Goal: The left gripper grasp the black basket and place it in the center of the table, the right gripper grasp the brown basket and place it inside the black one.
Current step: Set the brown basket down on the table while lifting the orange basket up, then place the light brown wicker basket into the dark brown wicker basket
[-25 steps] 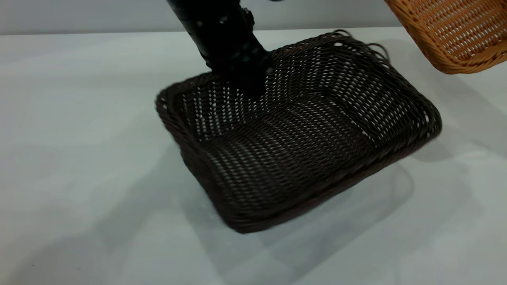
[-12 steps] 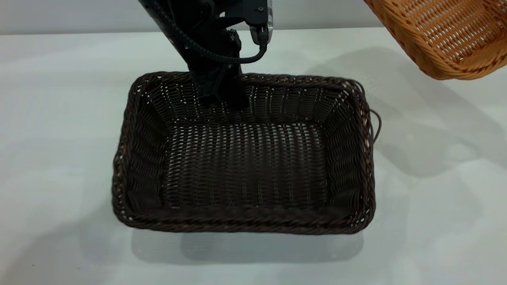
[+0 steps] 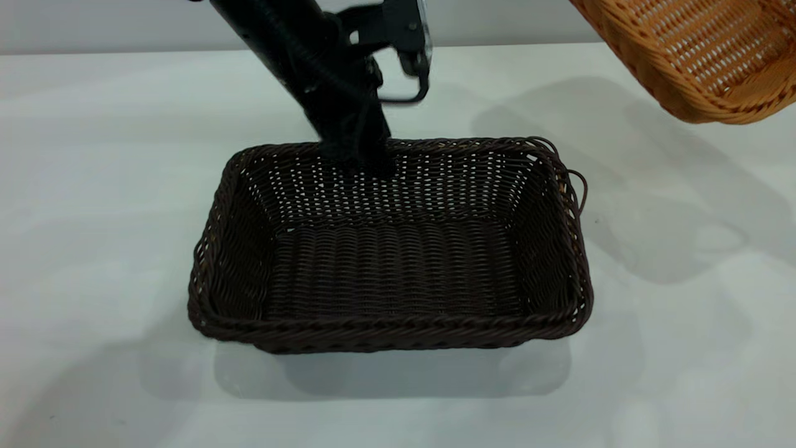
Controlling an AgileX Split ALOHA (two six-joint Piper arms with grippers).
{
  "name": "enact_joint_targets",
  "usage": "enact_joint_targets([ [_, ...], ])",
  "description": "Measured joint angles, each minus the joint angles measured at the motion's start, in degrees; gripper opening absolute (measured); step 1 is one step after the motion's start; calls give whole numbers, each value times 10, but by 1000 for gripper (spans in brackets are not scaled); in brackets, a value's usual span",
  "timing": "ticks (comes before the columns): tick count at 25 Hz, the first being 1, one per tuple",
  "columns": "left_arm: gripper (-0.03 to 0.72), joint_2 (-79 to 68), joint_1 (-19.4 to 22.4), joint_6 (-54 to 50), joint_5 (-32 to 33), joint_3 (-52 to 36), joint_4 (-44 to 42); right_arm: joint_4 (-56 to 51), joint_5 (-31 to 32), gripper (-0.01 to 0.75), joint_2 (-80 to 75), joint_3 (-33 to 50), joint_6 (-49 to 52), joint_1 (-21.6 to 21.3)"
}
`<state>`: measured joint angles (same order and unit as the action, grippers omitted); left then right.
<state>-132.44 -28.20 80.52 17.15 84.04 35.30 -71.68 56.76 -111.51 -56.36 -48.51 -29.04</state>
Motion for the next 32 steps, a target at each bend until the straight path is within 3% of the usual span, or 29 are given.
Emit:
enact_joint_targets([
  [3, 508, 15, 5, -85, -20, 0, 15, 26, 4, 77, 27, 0, 14, 1],
  [7, 523, 79, 43, -200, 2, 1, 19, 103, 5, 77, 64, 0, 70, 31],
  [11, 525, 140, 112, -281, 66, 3, 19, 188, 16, 77, 91, 0, 139, 108],
  [16, 526, 170, 193, -293, 127, 4, 18, 227, 18, 77, 98, 0, 211, 224],
  [20, 527, 170, 234, -294, 140, 4, 16, 252, -6, 77, 98, 0, 270, 313],
  [25, 527, 170, 248, -294, 157, 4, 16, 308, -48, 77, 89, -16, 313, 389],
  [32, 527, 170, 248, -294, 175, 4, 16, 369, -12, 77, 16, -96, 358, 420],
])
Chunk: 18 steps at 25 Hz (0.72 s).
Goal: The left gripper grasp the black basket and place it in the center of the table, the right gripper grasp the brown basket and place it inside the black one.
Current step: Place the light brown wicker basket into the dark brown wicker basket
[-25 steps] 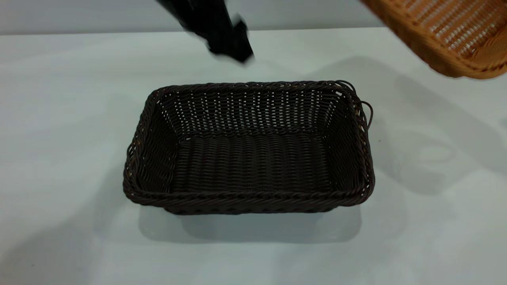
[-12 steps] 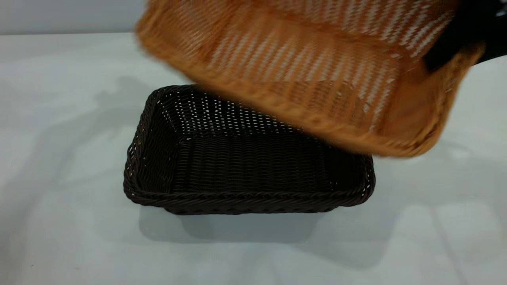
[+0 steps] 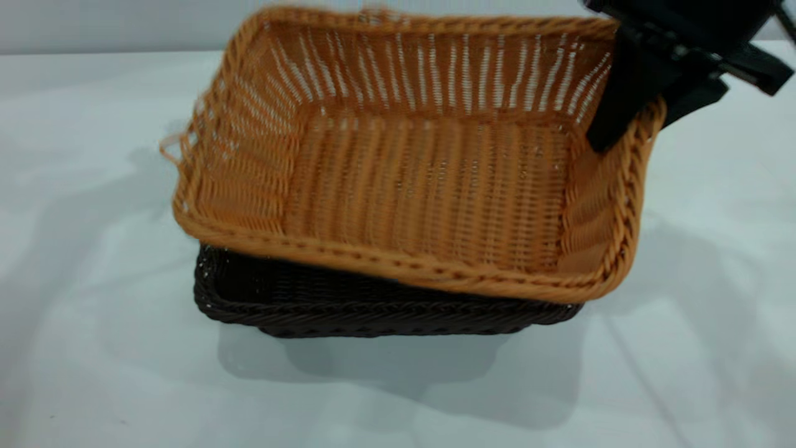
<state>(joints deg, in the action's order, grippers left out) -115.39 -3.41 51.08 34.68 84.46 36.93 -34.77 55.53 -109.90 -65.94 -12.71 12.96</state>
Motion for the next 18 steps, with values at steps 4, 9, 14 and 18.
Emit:
enact_joint_targets([
  [4, 527, 0, 0, 0, 3, 0, 0, 11, 13, 77, -32, -24, 2, 15],
  [9, 527, 0, 0, 0, 3, 0, 0, 14, 16, 78, -63, -45, 5, 18],
  [14, 527, 0, 0, 0, 4, 0, 0, 13, 4, 99, -75, -52, 6, 18],
  [18, 527, 0, 0, 0, 4, 0, 0, 7, 2, 226, -76, -52, 5, 18],
])
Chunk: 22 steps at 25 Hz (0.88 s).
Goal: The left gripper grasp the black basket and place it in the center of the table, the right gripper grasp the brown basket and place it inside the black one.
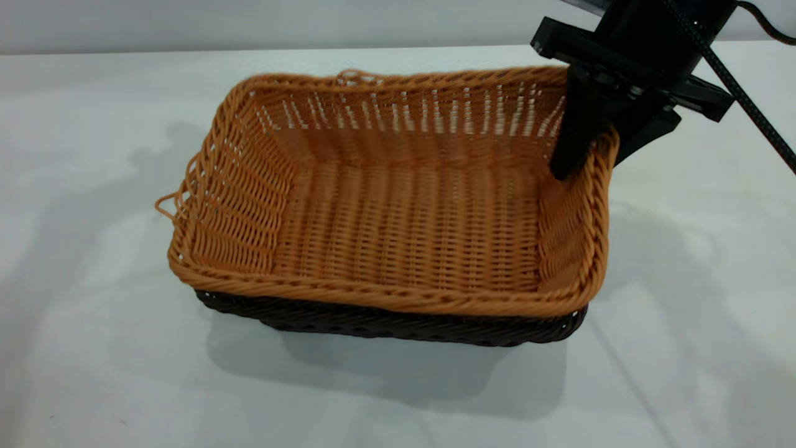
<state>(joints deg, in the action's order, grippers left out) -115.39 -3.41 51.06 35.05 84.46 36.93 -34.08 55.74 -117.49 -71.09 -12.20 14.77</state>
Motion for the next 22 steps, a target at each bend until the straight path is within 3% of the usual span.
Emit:
enact_joint_targets([
  [5, 527, 0, 0, 7, 0, 0, -1, 1, 0, 482, 0, -1, -13, 0],
  [8, 527, 7, 0, 17, 1, 0, -3, 27, 14, 582, 1, -20, -23, 0],
  [11, 527, 37, 0, 18, 8, 0, -4, 60, 24, 607, 10, -55, -21, 0],
  [17, 527, 146, 0, 15, 11, 0, -17, 122, 30, 589, 92, -136, 15, 0],
  [22, 527, 229, 0, -24, 14, 0, -33, 135, 30, 584, 221, -154, 27, 0],
])
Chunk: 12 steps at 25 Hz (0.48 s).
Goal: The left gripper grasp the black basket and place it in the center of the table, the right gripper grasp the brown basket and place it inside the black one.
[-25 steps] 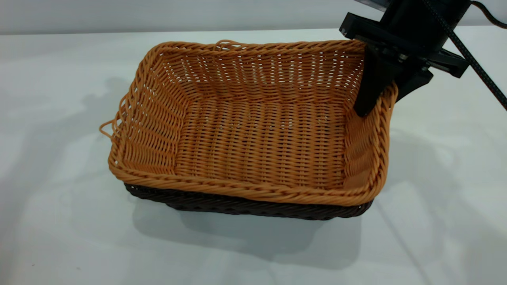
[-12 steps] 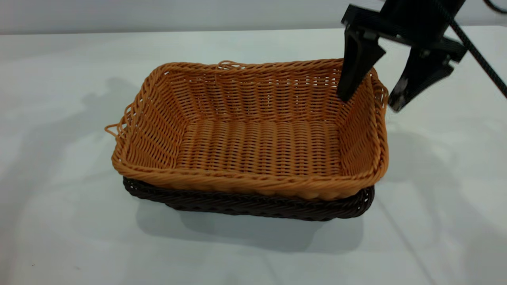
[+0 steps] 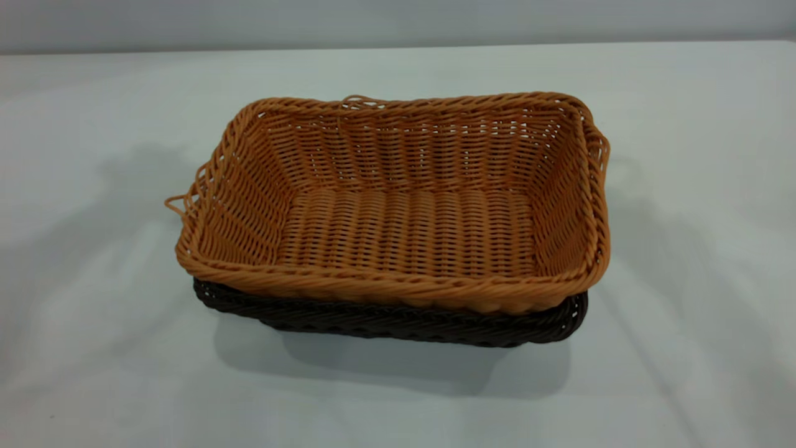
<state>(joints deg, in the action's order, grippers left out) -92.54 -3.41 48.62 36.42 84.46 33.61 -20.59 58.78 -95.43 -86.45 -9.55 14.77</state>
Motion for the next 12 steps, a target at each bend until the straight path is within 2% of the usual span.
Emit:
enact_joint_targets([
  [6, 527, 103, 5, -90, 28, 0, -13, 5, 32, 584, 186, 9, -9, 0],
  [9, 527, 161, 5, -162, 77, 0, -50, 4, 38, 584, 282, 49, -11, 0],
  [12, 527, 212, 5, -250, 156, 0, -118, 4, 41, 584, 370, 111, -11, 0],
])
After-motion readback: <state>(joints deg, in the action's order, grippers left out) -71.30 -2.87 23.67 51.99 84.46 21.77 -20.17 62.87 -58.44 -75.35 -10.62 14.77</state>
